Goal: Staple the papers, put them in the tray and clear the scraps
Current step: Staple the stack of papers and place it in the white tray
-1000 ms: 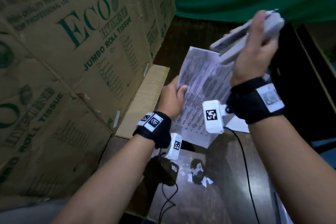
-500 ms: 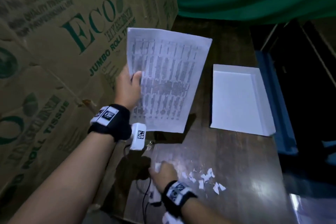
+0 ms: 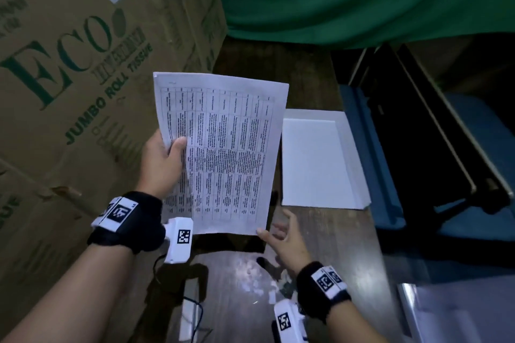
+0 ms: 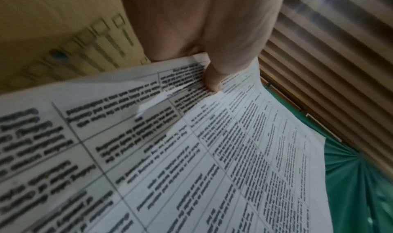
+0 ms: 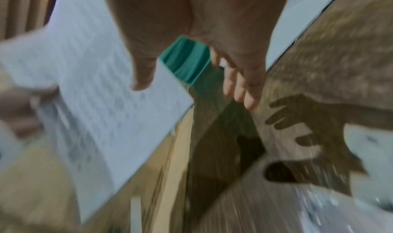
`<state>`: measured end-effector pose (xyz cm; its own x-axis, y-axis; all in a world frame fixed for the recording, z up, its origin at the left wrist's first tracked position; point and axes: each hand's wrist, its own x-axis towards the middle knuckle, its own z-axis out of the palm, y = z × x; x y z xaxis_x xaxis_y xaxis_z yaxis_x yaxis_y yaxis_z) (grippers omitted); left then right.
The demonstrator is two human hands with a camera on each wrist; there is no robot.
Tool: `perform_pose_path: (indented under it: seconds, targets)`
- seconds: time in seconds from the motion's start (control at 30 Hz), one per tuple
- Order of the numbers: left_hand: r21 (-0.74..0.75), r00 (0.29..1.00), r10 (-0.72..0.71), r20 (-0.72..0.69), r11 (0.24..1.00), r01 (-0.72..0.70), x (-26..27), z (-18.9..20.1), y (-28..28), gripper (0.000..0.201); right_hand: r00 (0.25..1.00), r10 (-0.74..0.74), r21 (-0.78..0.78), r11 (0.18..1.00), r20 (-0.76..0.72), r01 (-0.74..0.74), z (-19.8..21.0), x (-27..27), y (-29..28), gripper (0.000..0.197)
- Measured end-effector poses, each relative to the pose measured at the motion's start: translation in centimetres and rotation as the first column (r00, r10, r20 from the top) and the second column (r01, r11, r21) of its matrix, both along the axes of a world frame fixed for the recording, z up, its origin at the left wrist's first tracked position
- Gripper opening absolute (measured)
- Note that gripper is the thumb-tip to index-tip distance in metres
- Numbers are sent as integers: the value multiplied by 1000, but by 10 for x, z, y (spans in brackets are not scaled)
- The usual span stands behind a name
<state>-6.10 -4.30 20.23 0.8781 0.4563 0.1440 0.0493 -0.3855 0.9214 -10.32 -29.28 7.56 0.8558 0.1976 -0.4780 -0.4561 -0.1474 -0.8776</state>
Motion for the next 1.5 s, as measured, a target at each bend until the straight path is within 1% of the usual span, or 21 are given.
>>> perform_pose_path:
  seconds: [0.03,0.1,0.13,0.17,0.23,0.3,0.37,0.43,0.53,0.63,0.7,0.77,0.87,0.97,1.07,1.13,1.23,1.27,1.33,1.4,1.5]
  targets:
    - [-27,1000,-22,-13,999,22,6,0,-12,29,999,12,53,998,39,-14,7,10,-16,69]
    - [-69,996,-76,-42,995,73,21,3,-39,29,994,1,99,995,105,-12,14,26,-40,36]
    - [-92,993,-107,-55,991,102,29,5,-55,28,989,-21,70,998,147,11,19,31,-51,22]
    - [-117,988,-138,-65,985,130,37,5,-70,27,979,-64,34,998,194,58,22,37,-64,16]
    - [-191,978,-194,-73,965,178,54,1,-101,27,954,-140,-23,988,264,152,24,49,-91,16]
    - [-249,967,-231,-104,948,200,71,-10,-129,24,941,-202,-73,971,270,229,16,66,-120,14]
    - [-276,938,-281,-204,936,220,86,-27,-151,17,927,-267,-116,945,264,305,8,89,-145,14]
    - [-302,884,-345,-315,920,252,95,-52,-169,17,922,-304,-129,931,242,340,7,113,-163,14]
    - [-198,831,-342,-440,939,281,101,-92,-189,30,936,-293,-188,926,194,328,8,146,-178,20]
    - [-48,827,-238,-510,967,248,111,-124,-206,41,961,-248,-324,906,122,275,-13,179,-178,26]
    - [51,832,-166,-530,973,226,119,-139,-215,49,968,-220,-435,865,124,252,-25,195,-170,28]
    - [188,828,-112,-550,949,254,127,-151,-222,48,977,-162,-556,804,137,211,-33,205,-161,29]
    - [344,808,-88,-583,874,344,134,-163,-231,48,991,-78,-682,720,111,133,-43,209,-150,28]
    - [392,809,-71,-584,847,358,136,-176,-234,42,995,-31,-729,679,97,92,-56,206,-146,14]
    - [401,823,-52,-565,855,329,133,-181,-236,37,993,-51,-765,634,106,114,-64,202,-144,16]
    - [388,841,-62,-537,867,311,129,-180,-235,37,991,-75,-760,635,112,134,-64,200,-142,27]
    - [377,894,-122,-432,876,302,109,-174,-224,41,993,-68,-720,685,94,114,-60,193,-147,55]
    - [392,915,-155,-373,868,306,98,-172,-216,41,995,-36,-721,687,91,90,-60,189,-150,60]
    - [427,926,-226,-303,836,344,66,-166,-196,37,994,66,-748,663,91,24,-62,178,-160,62]
    - [409,911,-237,-338,834,370,25,-165,-174,36,987,132,-756,655,93,-17,-65,163,-172,60]
    - [322,880,-118,-460,901,290,-47,-175,-144,44,978,151,-723,691,148,3,-65,134,-189,52]
